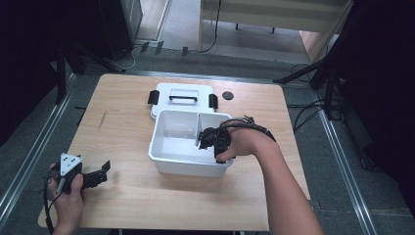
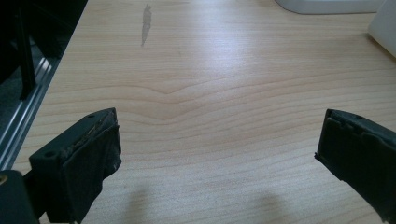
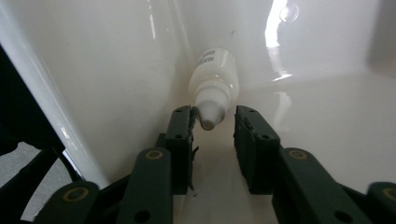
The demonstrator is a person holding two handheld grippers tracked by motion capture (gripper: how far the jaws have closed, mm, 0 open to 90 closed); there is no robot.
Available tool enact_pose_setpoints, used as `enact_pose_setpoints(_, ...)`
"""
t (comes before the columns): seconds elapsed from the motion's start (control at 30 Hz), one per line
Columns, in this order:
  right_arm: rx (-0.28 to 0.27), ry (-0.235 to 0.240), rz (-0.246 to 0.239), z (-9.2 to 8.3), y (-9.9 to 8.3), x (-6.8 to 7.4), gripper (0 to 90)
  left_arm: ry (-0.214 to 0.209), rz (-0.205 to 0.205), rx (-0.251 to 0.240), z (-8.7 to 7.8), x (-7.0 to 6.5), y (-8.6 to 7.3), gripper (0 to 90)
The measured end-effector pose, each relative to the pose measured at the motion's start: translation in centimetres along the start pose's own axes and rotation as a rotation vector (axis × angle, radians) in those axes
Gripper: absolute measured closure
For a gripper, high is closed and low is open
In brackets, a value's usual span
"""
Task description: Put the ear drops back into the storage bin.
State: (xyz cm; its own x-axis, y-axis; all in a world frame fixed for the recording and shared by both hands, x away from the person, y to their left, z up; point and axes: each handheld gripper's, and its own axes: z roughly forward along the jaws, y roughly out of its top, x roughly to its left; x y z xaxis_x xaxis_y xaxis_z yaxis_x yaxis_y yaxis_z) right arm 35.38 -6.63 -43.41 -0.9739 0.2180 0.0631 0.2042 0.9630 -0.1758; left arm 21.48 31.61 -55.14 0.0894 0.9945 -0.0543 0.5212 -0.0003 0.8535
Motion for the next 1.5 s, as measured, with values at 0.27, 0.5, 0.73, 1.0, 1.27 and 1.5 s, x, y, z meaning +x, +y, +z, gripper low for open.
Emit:
enact_pose_setpoints(0.27,-0.097,-0.098,0.003,-2.0,-1.1,0.5,41.7,0.000,-0.003,0.000,0.0,0.0,0.0,0.1)
enact_pose_setpoints(0.5,-0.168,-0.139,0.016,-4.0,-1.9,0.8,24.8,0.000,-0.001,0.001,0.0,0.0,0.0,0.1)
enact_pose_setpoints(0.73,-0.247,-0.154,0.039,-6.5,-3.3,1.4,3.4,-0.001,0.002,0.005,0.0,0.0,0.0,0.1)
enact_pose_setpoints(1.0,-0.262,-0.176,0.057,-7.6,-5.4,2.1,0.0,0.004,0.004,0.003,0.0,-0.1,0.0,0.1)
enact_pose_setpoints(1.27,-0.265,-0.185,0.103,-7.1,-7.9,1.9,0.0,0.004,0.006,0.006,0.0,-0.1,0.0,0.1)
enact_pose_setpoints(1.5,-0.265,-0.182,0.146,-5.8,-9.6,1.6,0.0,0.006,0.007,0.003,0.1,-0.1,0.0,0.1)
